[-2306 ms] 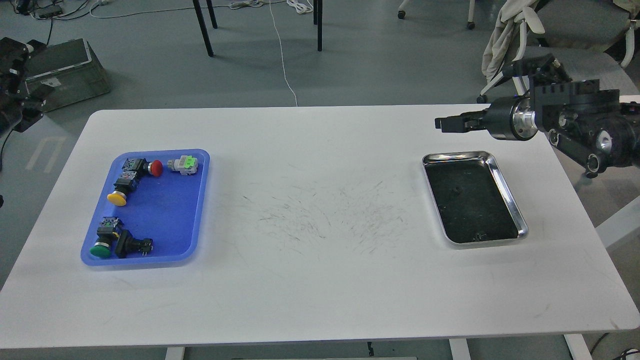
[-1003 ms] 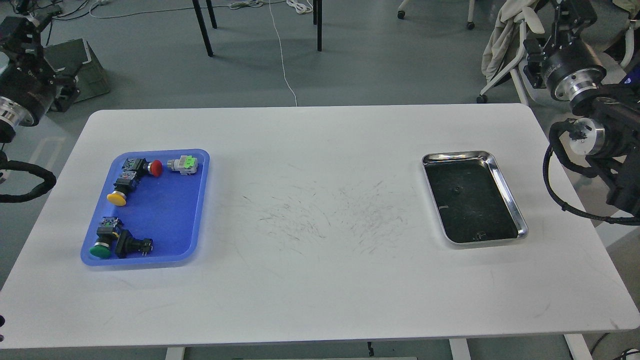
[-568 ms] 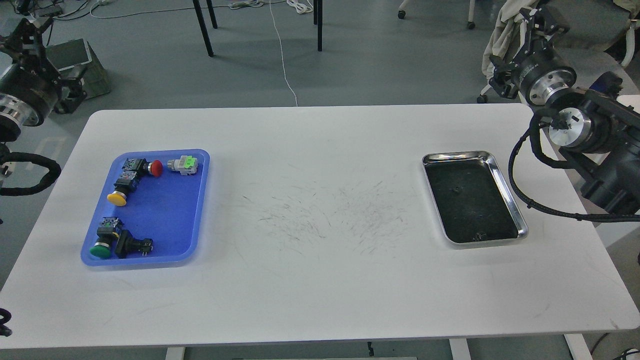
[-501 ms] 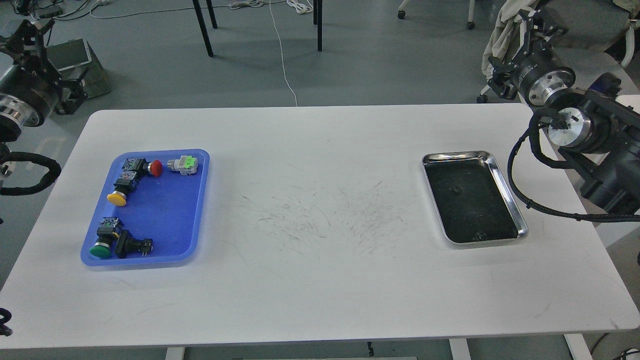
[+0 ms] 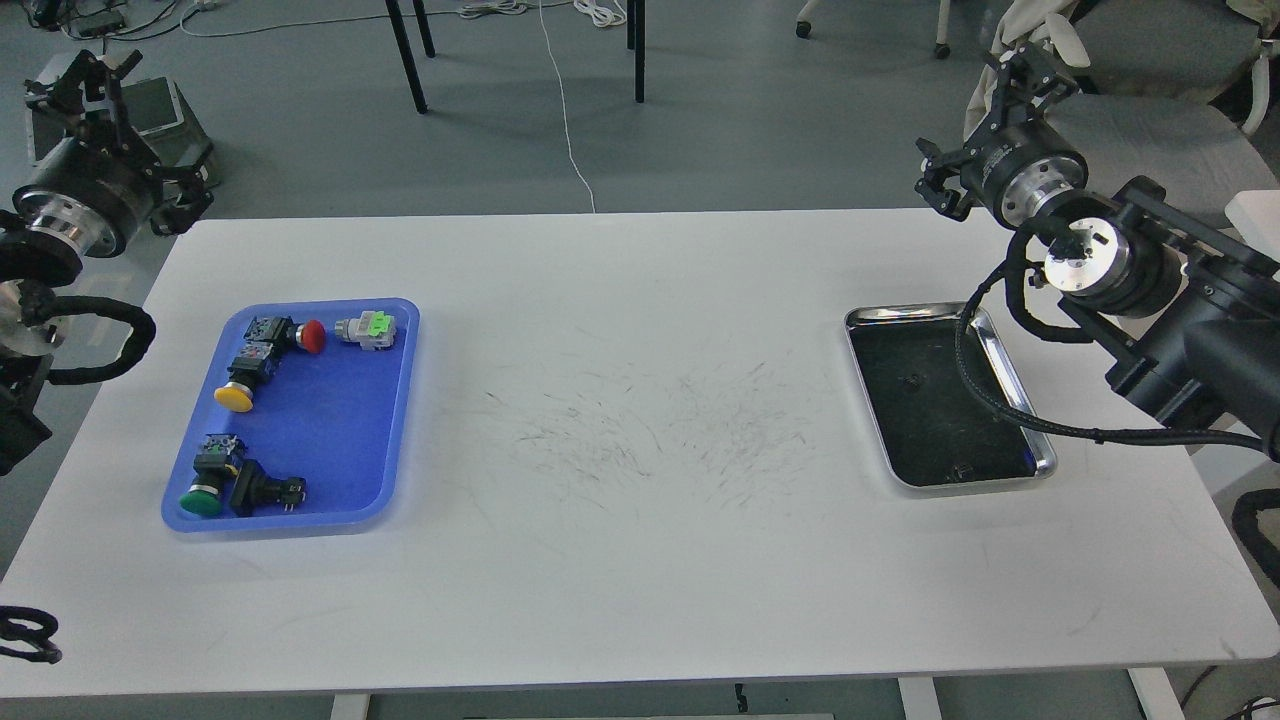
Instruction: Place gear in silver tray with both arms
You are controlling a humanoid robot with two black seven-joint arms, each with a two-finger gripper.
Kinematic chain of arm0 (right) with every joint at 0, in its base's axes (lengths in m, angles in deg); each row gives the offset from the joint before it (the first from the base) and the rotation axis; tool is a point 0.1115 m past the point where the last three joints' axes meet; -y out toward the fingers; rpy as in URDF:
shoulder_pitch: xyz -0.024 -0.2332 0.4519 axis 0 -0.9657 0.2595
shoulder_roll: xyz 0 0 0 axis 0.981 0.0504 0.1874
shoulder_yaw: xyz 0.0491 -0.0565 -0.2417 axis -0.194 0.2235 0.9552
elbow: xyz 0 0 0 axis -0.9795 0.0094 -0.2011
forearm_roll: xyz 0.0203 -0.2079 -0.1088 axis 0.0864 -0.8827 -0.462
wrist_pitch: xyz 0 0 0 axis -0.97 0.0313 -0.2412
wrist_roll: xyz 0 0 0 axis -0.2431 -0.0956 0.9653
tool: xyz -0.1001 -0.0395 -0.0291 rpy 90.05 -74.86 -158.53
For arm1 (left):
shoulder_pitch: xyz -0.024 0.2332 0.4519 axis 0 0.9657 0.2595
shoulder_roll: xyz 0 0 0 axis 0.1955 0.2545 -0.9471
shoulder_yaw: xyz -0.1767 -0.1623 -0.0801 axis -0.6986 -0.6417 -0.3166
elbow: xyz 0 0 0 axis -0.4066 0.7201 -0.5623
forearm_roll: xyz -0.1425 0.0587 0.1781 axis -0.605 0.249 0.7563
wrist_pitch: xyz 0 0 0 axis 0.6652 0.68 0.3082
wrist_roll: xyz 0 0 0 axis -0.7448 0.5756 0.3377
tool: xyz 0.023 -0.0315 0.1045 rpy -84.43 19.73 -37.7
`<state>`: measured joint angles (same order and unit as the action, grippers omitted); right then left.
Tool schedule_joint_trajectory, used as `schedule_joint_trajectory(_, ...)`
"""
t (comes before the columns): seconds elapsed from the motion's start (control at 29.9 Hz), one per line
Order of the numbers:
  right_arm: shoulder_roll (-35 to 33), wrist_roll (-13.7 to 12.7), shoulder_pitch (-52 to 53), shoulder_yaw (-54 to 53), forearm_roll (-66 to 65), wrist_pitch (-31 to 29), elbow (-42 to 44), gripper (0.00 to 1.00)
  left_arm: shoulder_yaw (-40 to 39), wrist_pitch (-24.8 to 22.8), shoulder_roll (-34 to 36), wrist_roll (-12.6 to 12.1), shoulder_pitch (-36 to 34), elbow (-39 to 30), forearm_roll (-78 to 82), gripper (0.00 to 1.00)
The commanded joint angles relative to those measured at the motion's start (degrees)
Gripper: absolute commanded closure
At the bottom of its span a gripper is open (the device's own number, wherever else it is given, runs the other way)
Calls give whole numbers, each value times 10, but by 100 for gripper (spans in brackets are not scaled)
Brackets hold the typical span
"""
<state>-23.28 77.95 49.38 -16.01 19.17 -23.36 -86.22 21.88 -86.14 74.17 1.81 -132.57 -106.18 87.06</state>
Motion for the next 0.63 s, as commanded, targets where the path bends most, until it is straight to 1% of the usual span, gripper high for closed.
schedule_joint_trajectory(0.0,4,1,-1,8,-19,7,2,1,0,0,-1,13,1,1,-1,1)
schedule_joint_trajectory(0.1,4,1,-1,12,-27,10,2,1,9,0,-3,26,0,1,1,1)
schedule_joint_trajectory(0.27,3,2,-2,21,-29,3,-2,1,11,0,-3,22,3,-8,8,1)
schedule_joint_trajectory(0.47,3,3,1,25,-51,5,-8,1,67,0,-3,16,7,-4,7,1)
schedule_joint_trajectory(0.6,3,4,1,25,-55,5,-9,1,70,0,3,17,9,-4,7,1)
